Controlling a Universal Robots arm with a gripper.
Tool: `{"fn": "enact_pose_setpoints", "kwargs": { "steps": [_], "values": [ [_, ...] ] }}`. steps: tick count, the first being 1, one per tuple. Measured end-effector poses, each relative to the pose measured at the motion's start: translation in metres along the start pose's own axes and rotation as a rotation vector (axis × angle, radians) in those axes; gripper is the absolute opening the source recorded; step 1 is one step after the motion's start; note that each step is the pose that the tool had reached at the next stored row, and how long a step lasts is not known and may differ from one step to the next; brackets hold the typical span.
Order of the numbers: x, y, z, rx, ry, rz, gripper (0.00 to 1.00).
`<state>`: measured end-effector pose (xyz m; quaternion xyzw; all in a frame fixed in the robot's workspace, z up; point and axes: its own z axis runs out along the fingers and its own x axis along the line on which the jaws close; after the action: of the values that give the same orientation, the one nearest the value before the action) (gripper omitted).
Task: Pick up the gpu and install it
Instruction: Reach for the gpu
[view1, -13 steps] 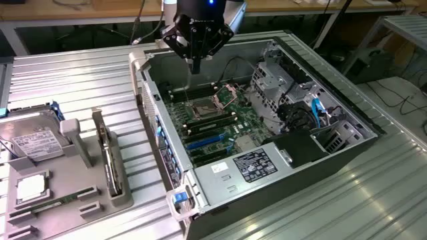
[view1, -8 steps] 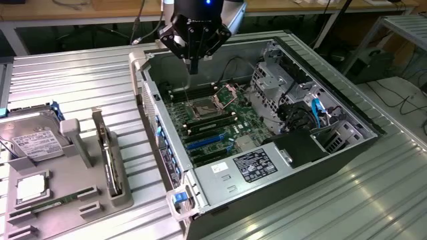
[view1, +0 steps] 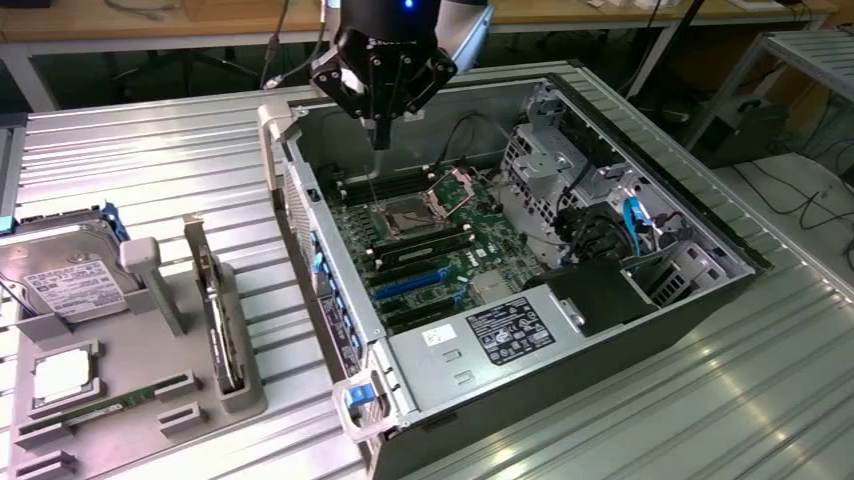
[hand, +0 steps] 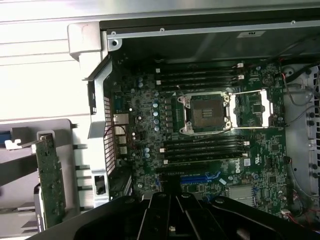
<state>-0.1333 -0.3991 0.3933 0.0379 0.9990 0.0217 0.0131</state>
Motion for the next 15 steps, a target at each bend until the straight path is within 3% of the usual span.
{"fn": "enact_pose_setpoints", "kwargs": {
  "steps": [15],
  "values": [
    [0.011, -0.0010, -0.0003, 0.0001, 0.0000, 0.000, 0.11]
  ]
}}
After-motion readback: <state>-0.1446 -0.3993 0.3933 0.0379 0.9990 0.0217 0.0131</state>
